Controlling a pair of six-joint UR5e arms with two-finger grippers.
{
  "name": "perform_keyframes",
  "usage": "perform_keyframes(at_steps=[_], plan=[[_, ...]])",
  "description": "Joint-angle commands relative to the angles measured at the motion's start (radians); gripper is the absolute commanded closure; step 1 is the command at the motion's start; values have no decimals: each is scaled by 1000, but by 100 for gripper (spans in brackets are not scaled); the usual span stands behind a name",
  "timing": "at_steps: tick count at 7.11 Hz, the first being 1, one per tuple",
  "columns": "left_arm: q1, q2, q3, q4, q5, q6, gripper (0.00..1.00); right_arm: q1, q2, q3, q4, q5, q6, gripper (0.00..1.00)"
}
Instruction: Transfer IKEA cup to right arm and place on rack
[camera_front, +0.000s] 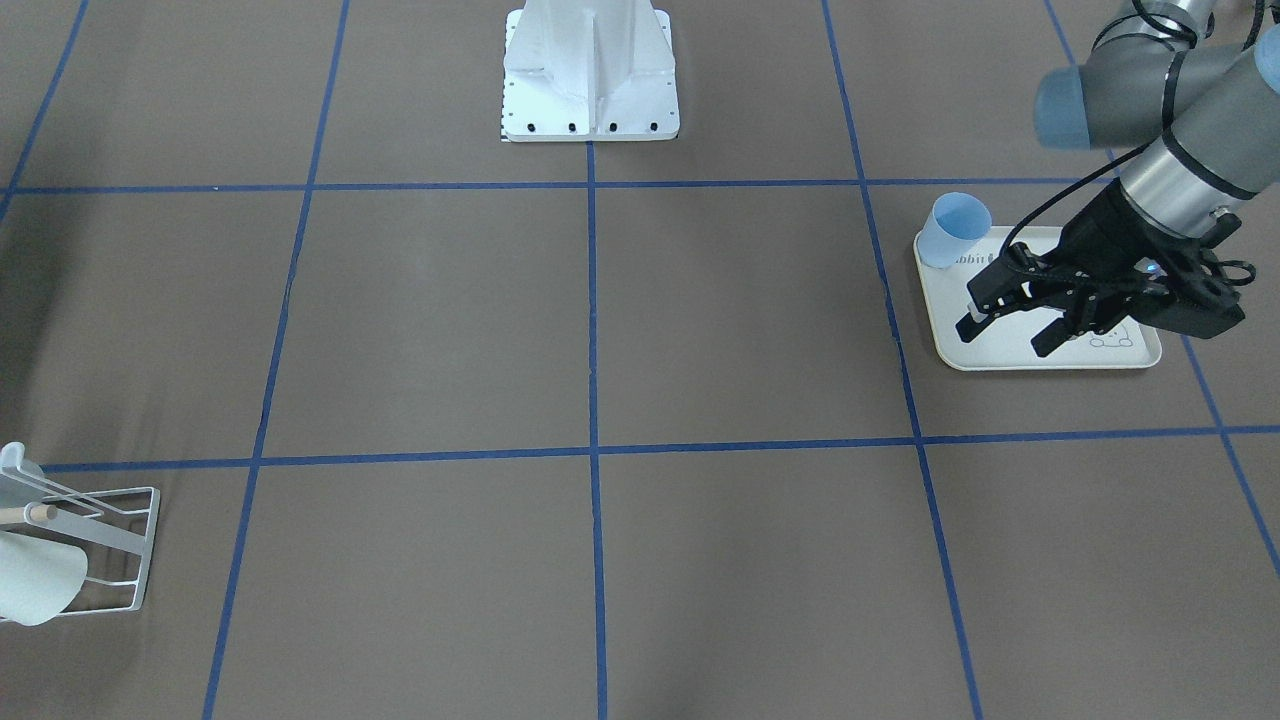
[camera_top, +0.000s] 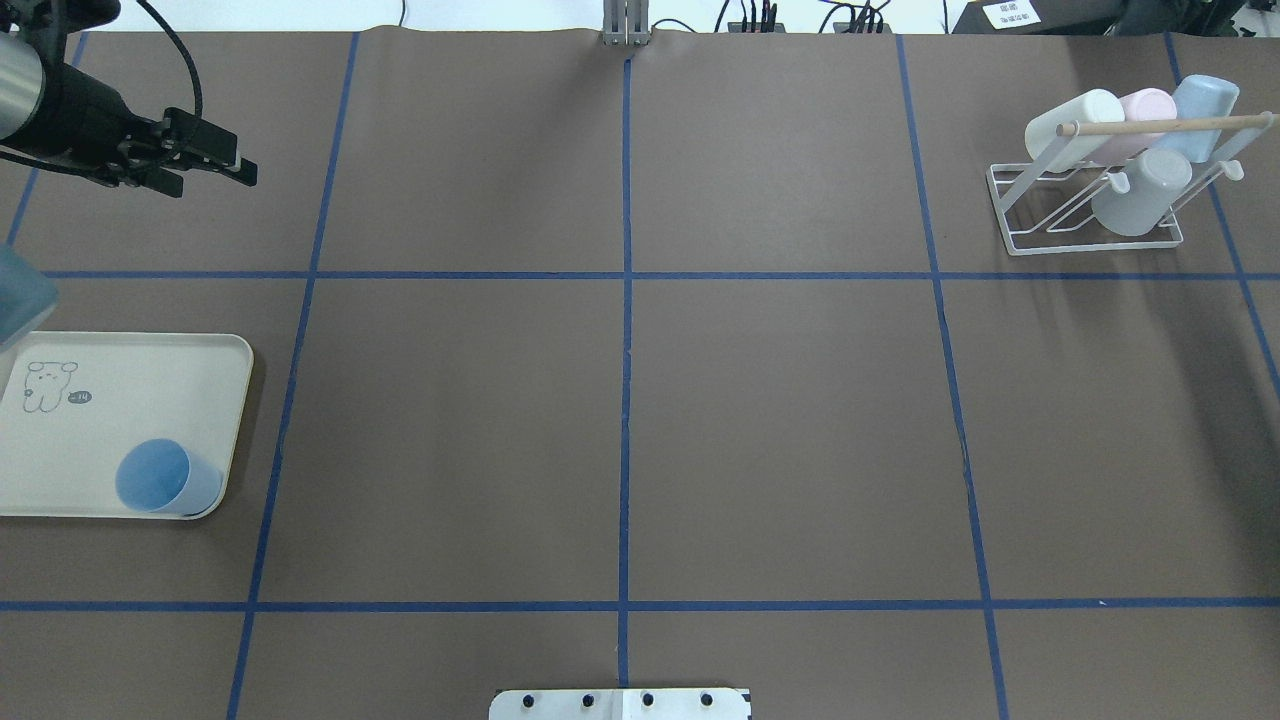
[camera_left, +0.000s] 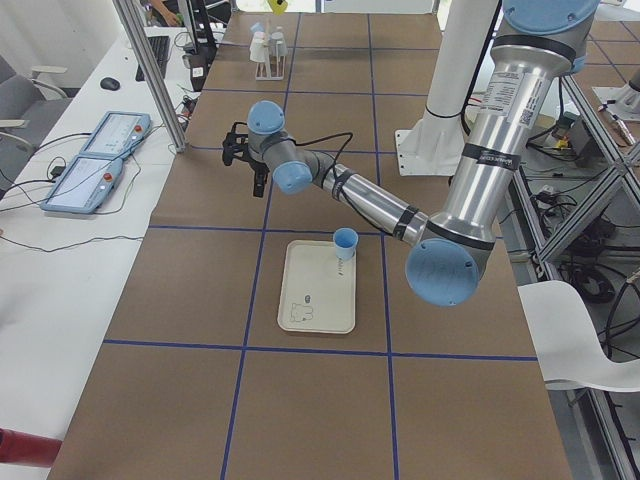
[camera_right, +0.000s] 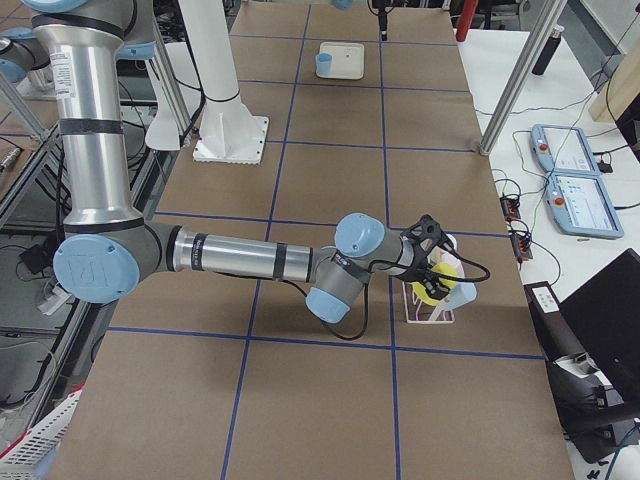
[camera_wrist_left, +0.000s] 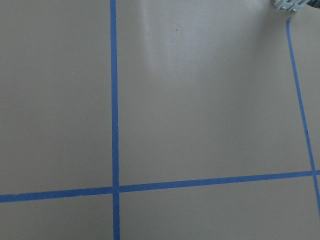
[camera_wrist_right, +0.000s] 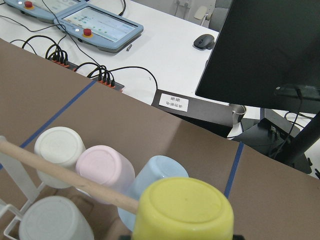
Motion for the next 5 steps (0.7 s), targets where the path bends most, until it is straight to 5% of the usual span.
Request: perform_keyframes(at_steps=[1,5], plan=[[0,-1,2,0,0,0,0,-47,-2,-5,95,-38,137,100],[6,-1,3,0,0,2,0,-129,-14,-66,199,-165,139,100]])
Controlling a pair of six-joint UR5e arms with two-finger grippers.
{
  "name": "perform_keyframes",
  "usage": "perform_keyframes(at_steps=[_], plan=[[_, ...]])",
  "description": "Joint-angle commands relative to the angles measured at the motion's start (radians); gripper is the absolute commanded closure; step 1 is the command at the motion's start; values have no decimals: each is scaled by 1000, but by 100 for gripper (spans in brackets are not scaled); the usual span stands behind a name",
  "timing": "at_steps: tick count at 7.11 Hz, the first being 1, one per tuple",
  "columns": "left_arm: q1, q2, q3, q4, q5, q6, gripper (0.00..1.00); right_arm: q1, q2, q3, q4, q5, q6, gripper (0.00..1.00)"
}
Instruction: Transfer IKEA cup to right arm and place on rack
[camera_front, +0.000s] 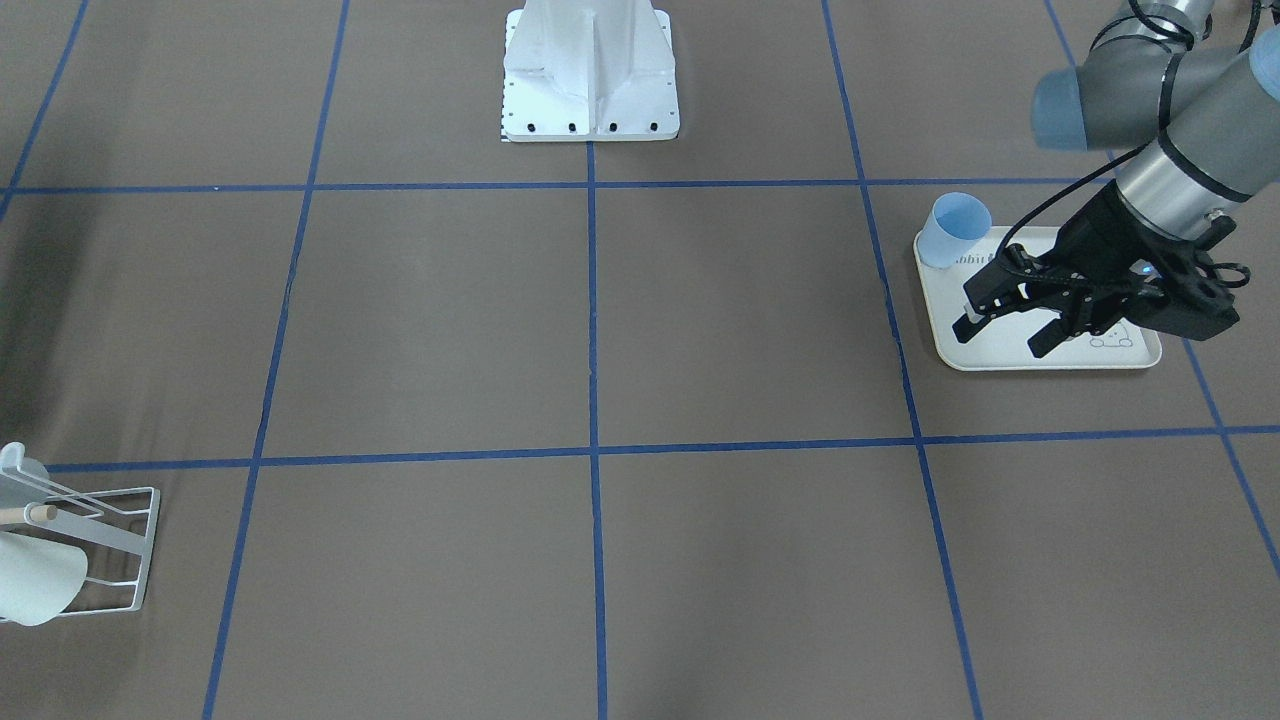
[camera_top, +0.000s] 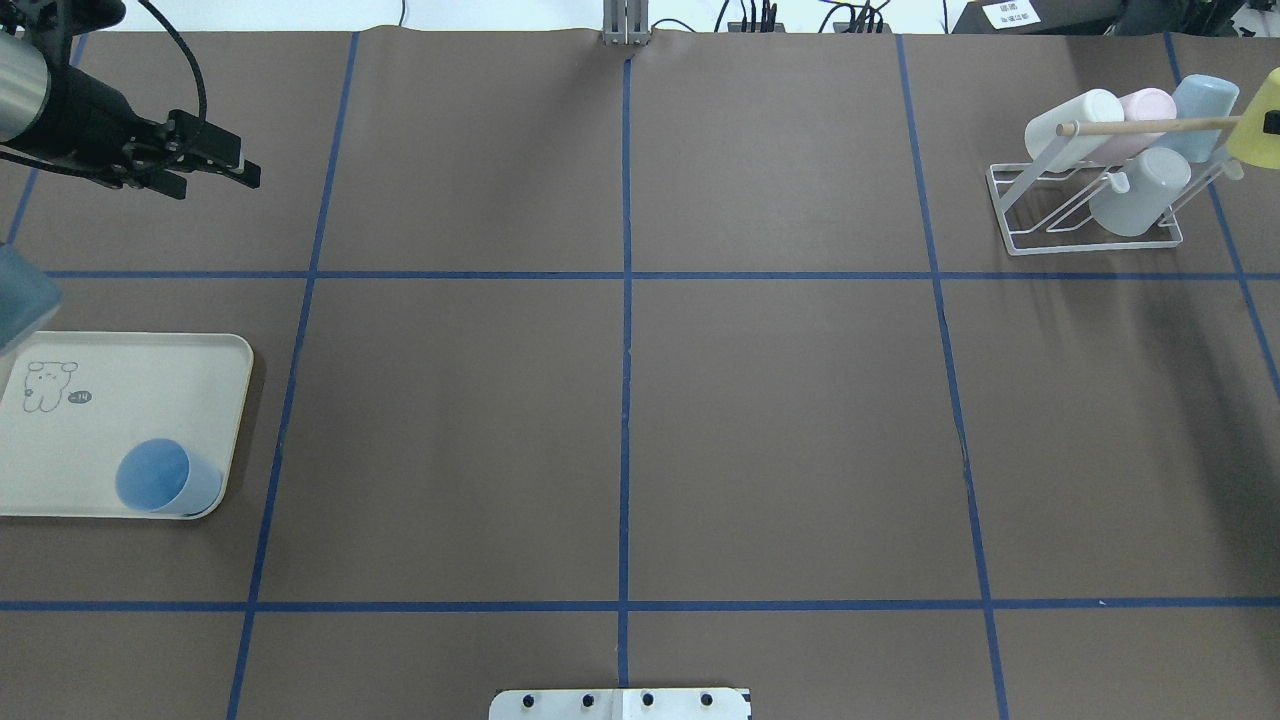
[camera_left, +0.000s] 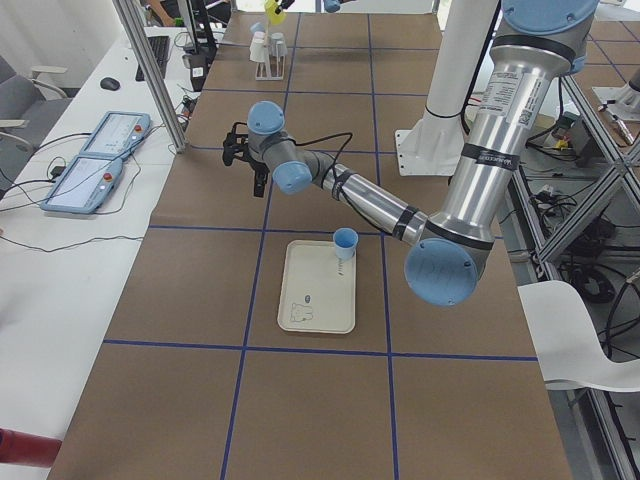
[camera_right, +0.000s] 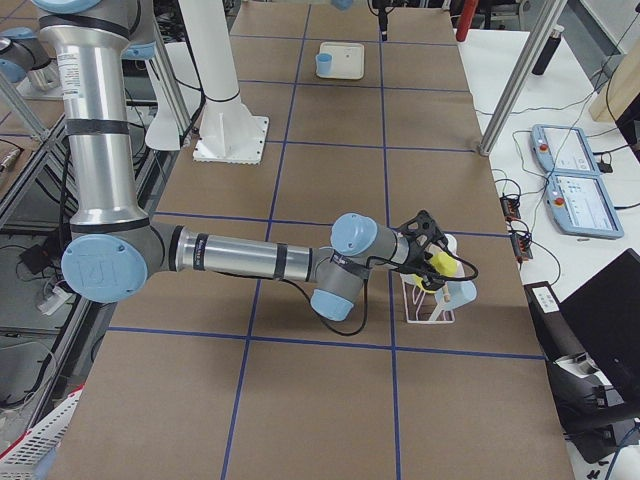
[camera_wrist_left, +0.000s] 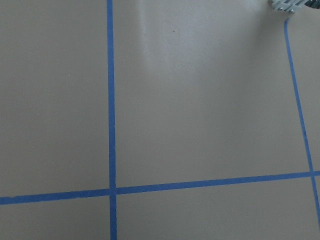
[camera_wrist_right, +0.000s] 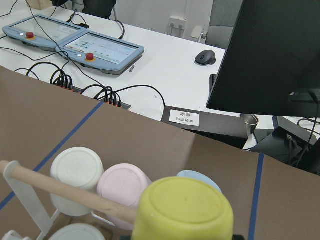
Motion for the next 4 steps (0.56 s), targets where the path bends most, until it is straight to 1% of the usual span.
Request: perform_keyframes(at_steps=[1,3,4], plan=[[1,0,6,0,0,1,0,-33,-2,-35,50,-42,1,100],[1,-3,7,0,0,1,0,-47,0,-33,49,-54,4,100],[1,-3,6,0,0,0,0,-54,0,-33,50,-65,4,98]])
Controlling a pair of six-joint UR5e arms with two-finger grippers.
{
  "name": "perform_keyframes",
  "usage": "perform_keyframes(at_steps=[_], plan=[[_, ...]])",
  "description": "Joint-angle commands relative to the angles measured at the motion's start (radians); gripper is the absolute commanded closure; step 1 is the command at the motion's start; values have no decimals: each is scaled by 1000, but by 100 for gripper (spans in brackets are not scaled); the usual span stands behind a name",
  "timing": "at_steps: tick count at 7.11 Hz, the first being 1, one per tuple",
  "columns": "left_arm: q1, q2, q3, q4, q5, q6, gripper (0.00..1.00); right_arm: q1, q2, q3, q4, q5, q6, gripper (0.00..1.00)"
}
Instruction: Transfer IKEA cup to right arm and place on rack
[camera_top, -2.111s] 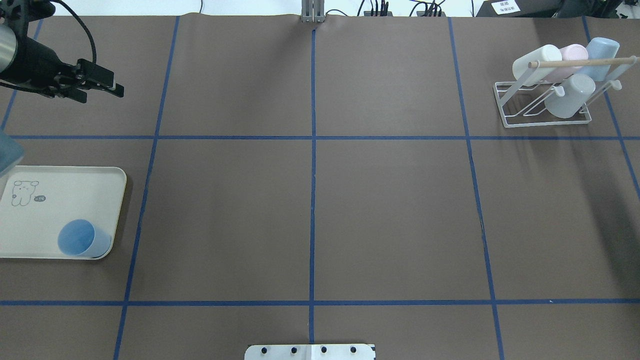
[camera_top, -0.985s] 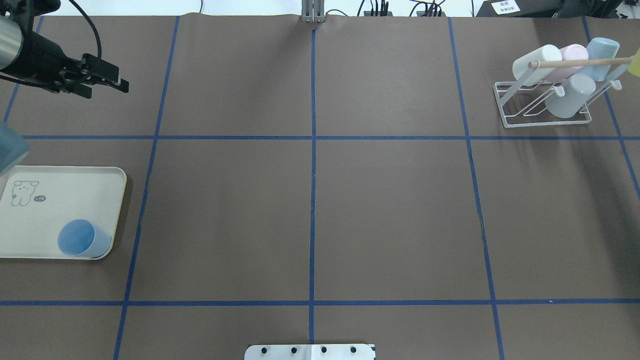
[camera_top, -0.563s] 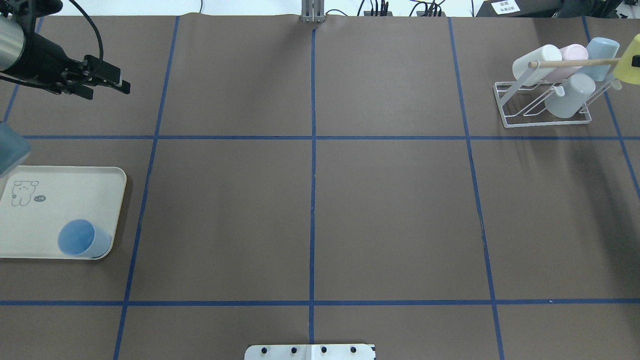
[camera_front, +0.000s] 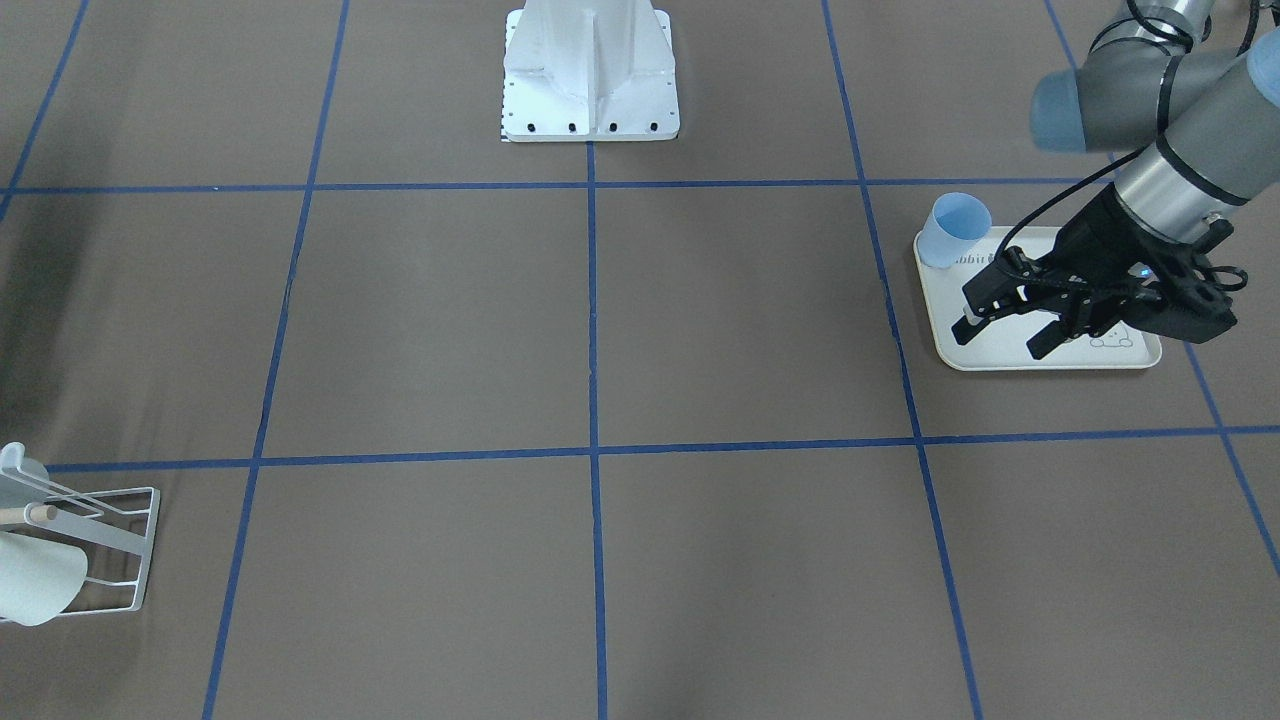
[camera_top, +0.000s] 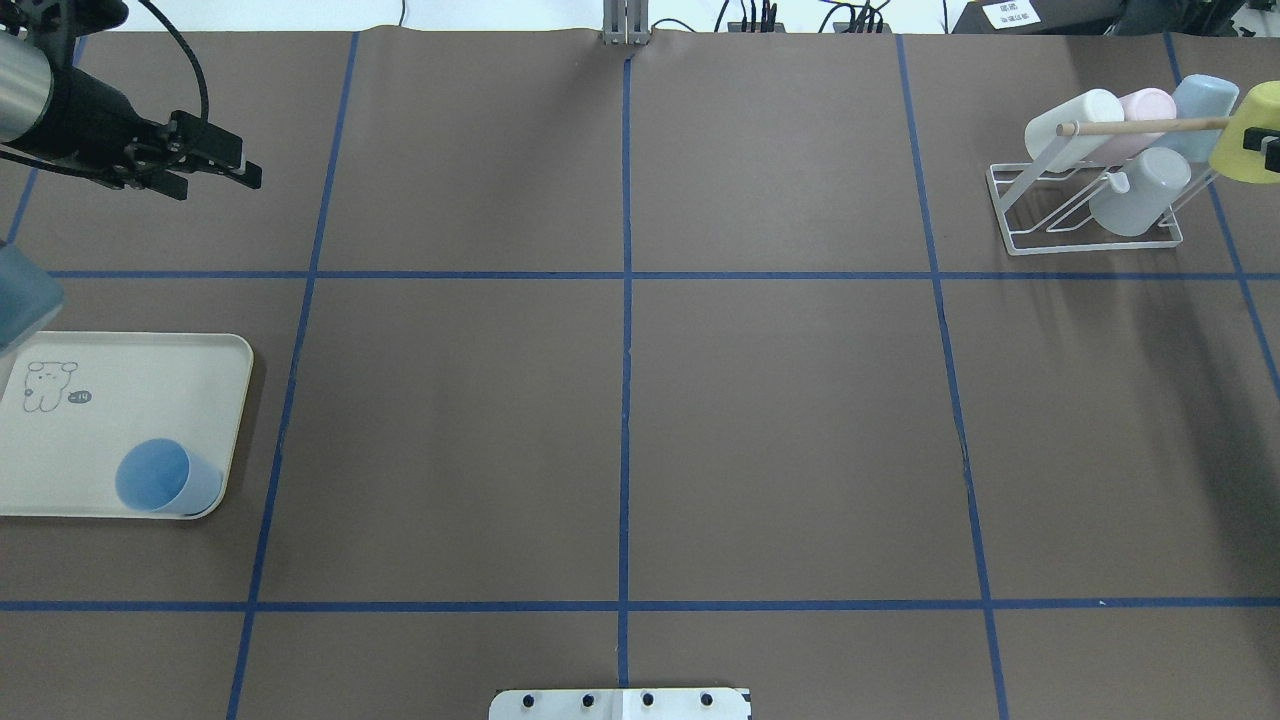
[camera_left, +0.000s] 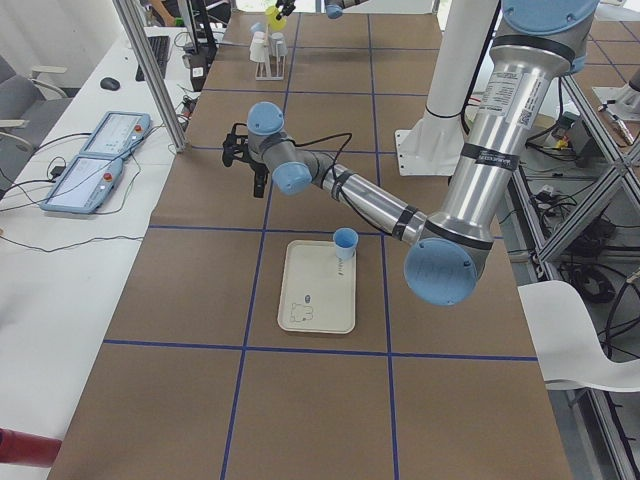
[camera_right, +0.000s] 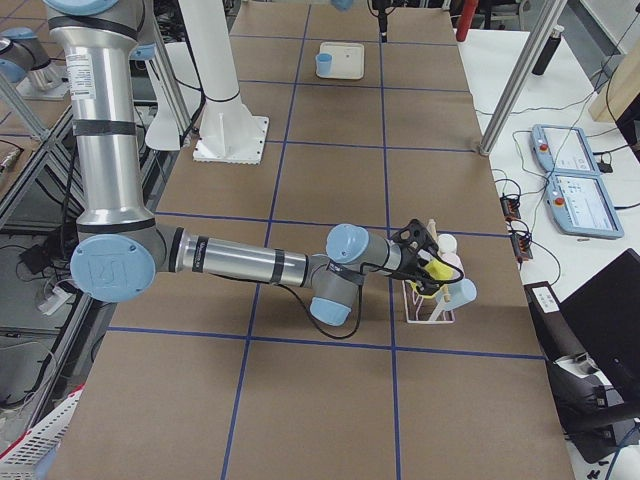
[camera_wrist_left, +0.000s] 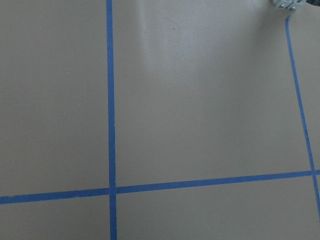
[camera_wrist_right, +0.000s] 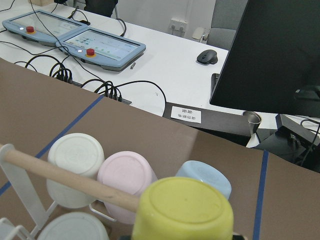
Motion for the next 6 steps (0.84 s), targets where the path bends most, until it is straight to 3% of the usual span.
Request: perform_keyframes(at_steps=[1,2,3,6], plan=[[0,0,1,0,0,0,0,-12,1,0,0,-13,-13,79],[0,0,1,0,0,0,0,-30,1,-5,-9,-17,-36,4],[0,0,1,0,0,0,0,-39,2,-14,0,-10,-41,0],[0,0,-2,0,0,-1,0,-39,1,-4,-3,-5,-41,0]])
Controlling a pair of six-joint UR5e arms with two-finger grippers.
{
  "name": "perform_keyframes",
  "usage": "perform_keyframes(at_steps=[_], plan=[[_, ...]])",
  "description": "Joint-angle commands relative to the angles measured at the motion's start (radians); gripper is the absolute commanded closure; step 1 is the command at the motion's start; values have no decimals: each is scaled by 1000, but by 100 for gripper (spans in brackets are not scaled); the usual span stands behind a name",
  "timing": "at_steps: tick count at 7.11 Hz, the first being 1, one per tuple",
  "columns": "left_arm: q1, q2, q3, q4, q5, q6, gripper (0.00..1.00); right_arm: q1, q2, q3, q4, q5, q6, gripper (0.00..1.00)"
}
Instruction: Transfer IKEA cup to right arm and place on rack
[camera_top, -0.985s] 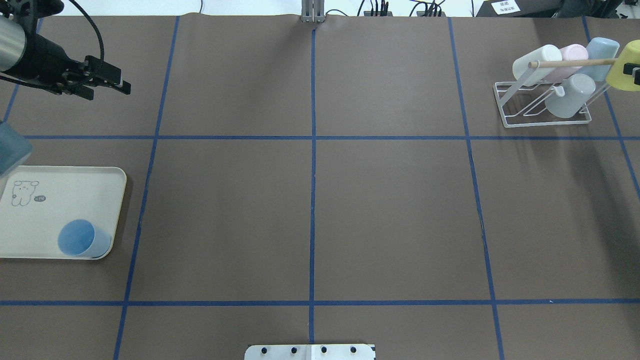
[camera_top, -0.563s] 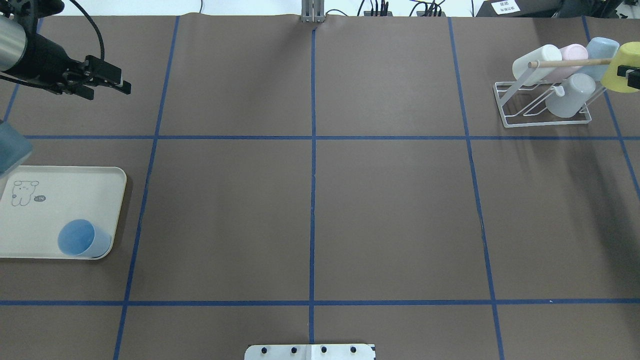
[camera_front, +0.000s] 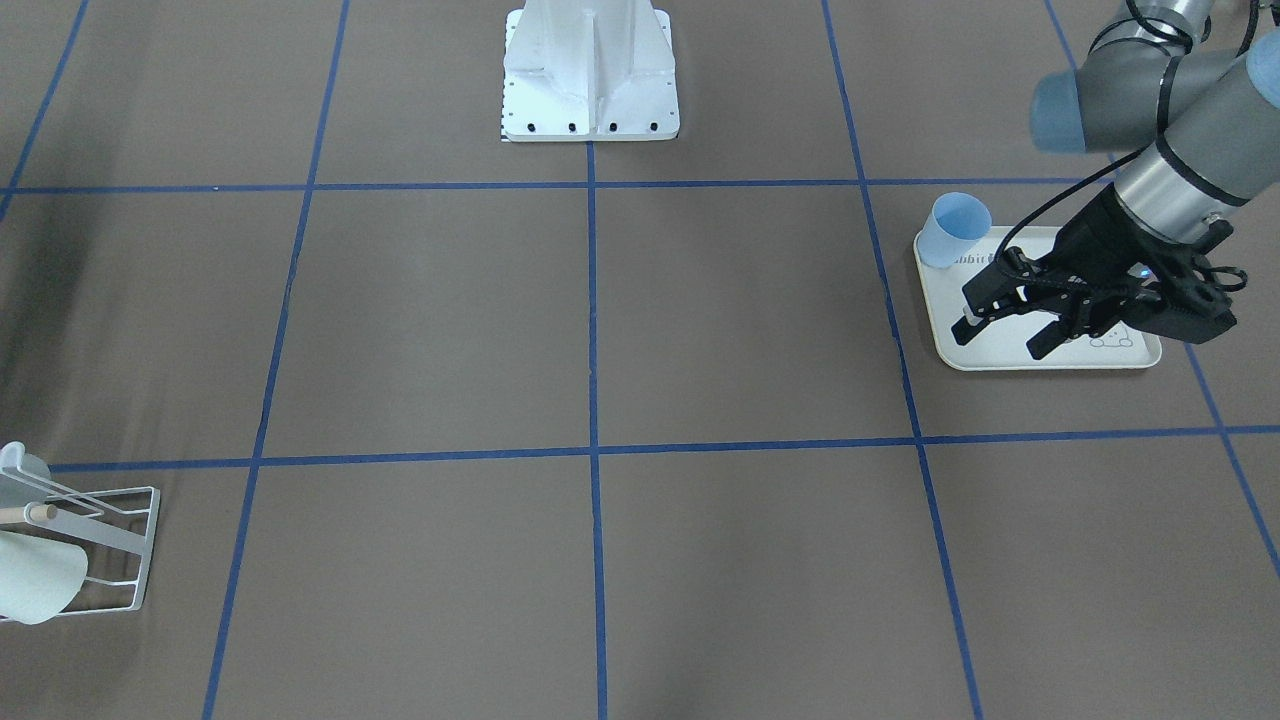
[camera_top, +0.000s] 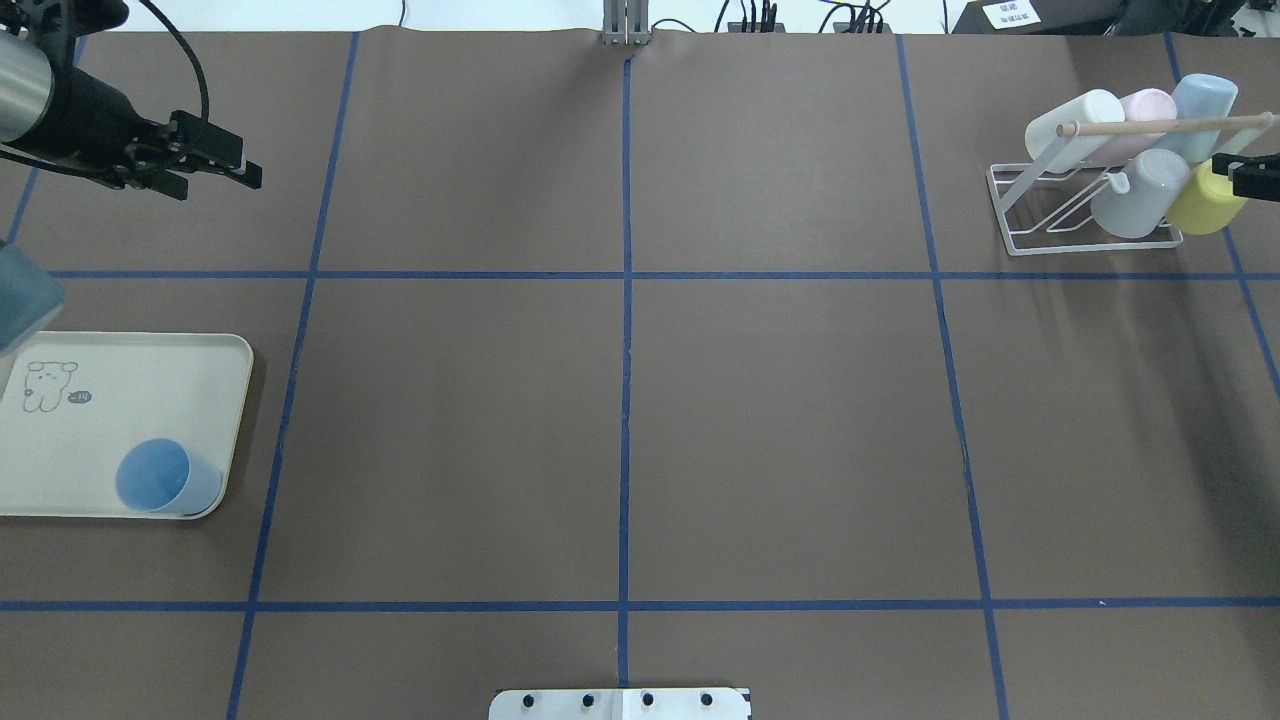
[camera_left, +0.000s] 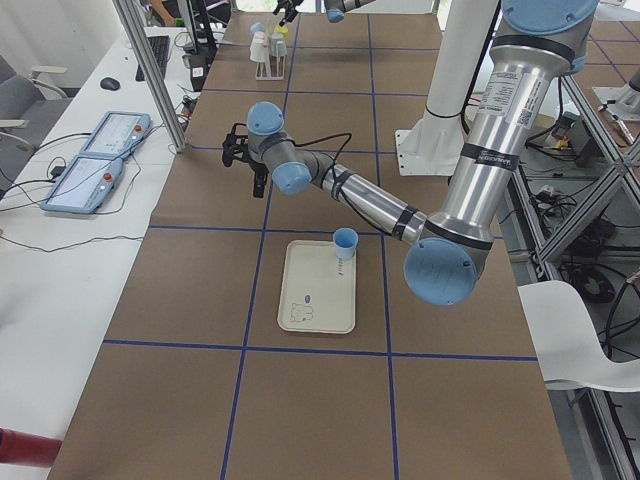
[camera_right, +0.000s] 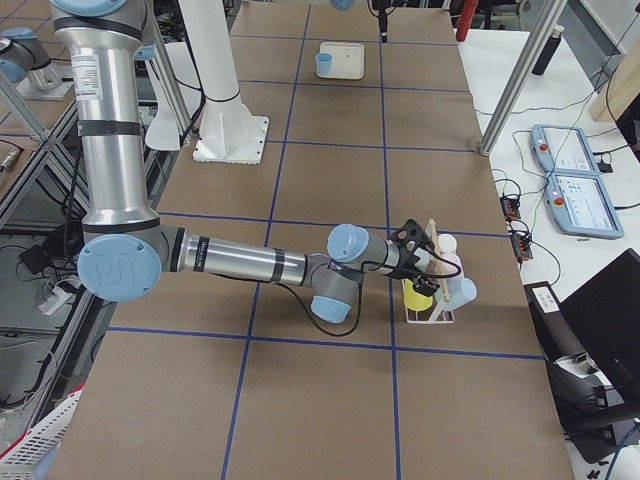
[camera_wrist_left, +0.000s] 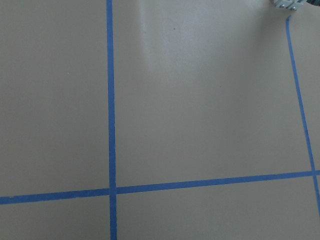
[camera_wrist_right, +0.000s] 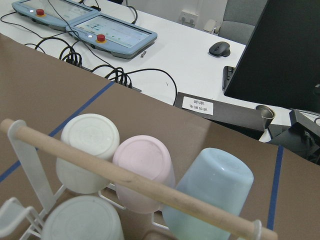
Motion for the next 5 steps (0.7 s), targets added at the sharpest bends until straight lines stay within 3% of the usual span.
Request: perform_keyframes(at_steps=[1,2,3,5], plan=[[0,5,-6,0,2,-1,0,-1,4,26,-13,4,13,0],[-6,17,-18,-3,5,1,0,-1,9,70,-62,29,15,0],[-11,53,-44,-3,6,12,0,-1,10,177,-196,50,15,0],[-12,176,-112,-5,101,62,0,-71,13,424,-505,58,1,1]])
